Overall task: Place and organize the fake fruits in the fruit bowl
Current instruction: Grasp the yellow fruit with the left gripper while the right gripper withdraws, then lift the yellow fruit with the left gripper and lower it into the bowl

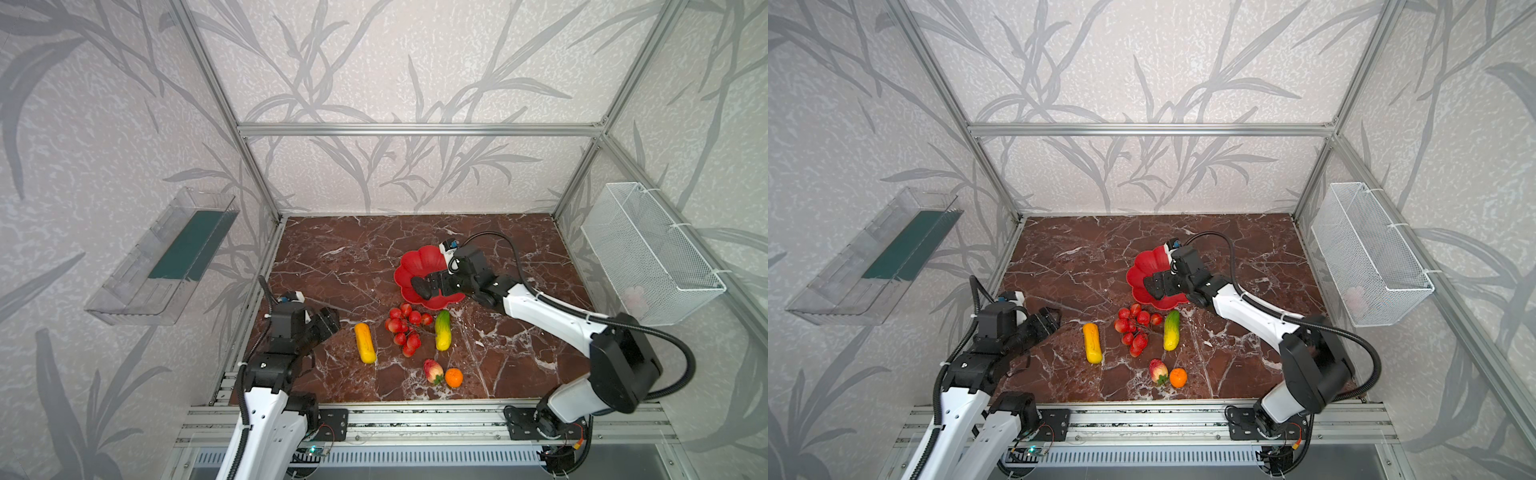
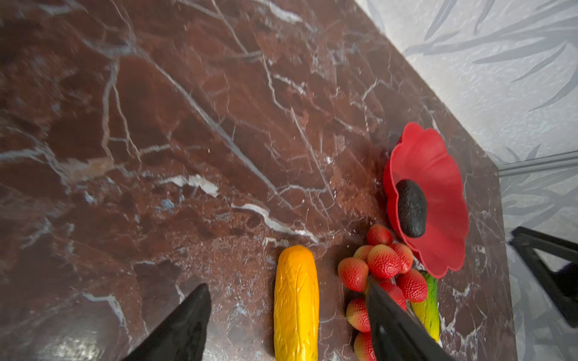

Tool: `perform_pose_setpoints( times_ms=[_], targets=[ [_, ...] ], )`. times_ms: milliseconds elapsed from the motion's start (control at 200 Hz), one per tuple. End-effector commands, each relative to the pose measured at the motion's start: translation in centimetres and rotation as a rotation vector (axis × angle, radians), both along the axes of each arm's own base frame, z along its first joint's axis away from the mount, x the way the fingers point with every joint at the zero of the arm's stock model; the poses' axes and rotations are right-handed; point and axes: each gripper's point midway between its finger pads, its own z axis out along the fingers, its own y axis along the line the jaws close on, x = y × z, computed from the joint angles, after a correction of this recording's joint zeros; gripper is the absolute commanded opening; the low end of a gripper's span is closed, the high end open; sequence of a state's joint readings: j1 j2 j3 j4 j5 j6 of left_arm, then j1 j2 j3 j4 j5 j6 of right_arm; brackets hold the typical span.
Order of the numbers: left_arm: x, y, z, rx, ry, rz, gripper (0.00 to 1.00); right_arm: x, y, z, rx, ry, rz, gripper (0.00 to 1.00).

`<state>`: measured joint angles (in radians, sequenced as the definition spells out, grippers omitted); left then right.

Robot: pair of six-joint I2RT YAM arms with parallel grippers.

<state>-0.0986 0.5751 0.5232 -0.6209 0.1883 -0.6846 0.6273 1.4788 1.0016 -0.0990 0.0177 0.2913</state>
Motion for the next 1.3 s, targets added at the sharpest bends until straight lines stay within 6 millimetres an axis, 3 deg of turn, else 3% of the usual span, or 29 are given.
perform_pose_setpoints(
  times_ms=[0, 195, 500, 940, 1295],
  targets=[
    [0.7, -1.0, 0.6, -0.008, -0.032, -0.002, 0.78, -0.6, -1.5, 0.7, 0.008, -0.037, -0.044, 0.99],
    [1.0, -3.5, -1.4, 0.025, 0.045, -0.074, 0.78, -1.4, -3.2, 1.1, 0.018, -0.057, -0.070, 0.99],
    [1.1, -7.1, -5.6, 0.063, 0.185, -0.125, 0.76, -1.3, -4.2, 2.0, 0.066, -0.076, -0.080, 0.99],
    [1.4, -8.0, -9.3, 0.108, 0.272, -0.129, 0.71, -2.4, -5.0, 2.6, 0.115, -0.088, -0.089, 0.99],
    [2.0, -8.0, -11.5, 0.173, 0.321, -0.114, 0.49, -2.5, -5.6, 2.6, 0.116, -0.085, -0.100, 0.99]
  ],
)
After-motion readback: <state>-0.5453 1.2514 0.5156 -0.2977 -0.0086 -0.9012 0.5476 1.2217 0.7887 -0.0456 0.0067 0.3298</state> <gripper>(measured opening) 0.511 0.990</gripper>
